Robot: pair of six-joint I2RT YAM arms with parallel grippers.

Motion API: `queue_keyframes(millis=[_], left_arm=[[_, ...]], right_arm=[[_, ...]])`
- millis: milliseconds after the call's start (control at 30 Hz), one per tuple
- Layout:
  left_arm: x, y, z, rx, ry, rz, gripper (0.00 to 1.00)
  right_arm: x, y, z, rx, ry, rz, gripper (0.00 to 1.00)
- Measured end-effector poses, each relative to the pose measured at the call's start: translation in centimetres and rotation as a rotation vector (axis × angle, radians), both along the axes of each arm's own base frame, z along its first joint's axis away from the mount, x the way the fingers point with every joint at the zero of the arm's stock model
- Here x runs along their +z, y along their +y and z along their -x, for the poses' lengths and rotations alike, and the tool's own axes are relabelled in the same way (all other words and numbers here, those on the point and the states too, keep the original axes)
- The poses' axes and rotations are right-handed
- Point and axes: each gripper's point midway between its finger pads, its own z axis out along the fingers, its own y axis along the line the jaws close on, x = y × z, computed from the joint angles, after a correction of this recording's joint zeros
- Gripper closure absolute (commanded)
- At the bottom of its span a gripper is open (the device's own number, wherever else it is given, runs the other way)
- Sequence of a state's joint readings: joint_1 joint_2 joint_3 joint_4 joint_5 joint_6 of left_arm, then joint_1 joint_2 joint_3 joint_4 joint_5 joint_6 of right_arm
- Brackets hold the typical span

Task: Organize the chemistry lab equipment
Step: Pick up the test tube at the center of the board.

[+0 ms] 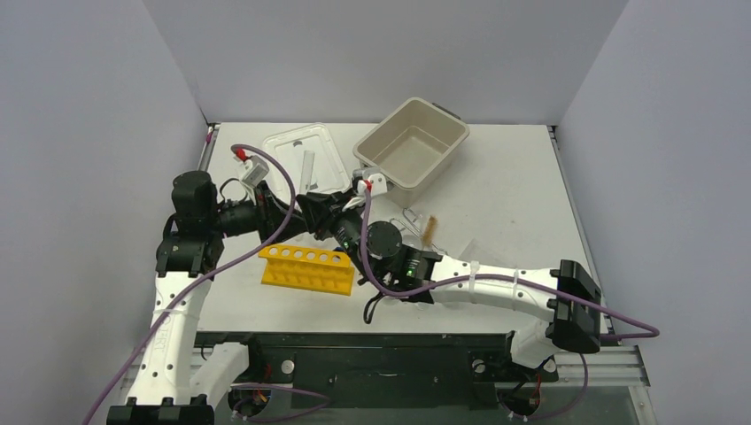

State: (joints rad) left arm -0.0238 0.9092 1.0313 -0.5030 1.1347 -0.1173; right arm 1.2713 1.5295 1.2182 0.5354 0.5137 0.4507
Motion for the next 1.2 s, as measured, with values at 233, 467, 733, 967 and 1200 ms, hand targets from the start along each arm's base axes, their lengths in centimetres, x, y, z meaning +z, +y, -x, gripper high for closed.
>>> queue_keyframes(millis=[233, 467, 733, 967, 1200], left_arm=[[-0.3, 0.4, -0.5, 0.029, -0.015, -0.013, 1.00], [-0.7, 0.7, -0.8, 0.045, -0.054, -0.046, 1.00], [-1.2, 0.9, -0.8, 0.039, -0.081, -0.072, 1.00], [-1.7, 1.0, -0.6, 0.033, -0.089, -0.093, 1.00], [-2.1, 1.1, -0.5, 0.025, -0.095, -0.109, 1.00]], right_arm=[[0.7, -0.3, -1.8, 0.032, 0.082, 0.071, 0.38], [5.1, -3.6, -6.2, 0.090, 0.134, 0.087, 0.18], [8.9, -3.2, -4.1, 0.276, 0.139, 0.151, 0.16], [4.0, -1.0, -3.8, 0.362, 0.241, 0.274, 0.20], [0.1, -0.4, -4.1, 0.363, 0.321, 0.355, 0.52]])
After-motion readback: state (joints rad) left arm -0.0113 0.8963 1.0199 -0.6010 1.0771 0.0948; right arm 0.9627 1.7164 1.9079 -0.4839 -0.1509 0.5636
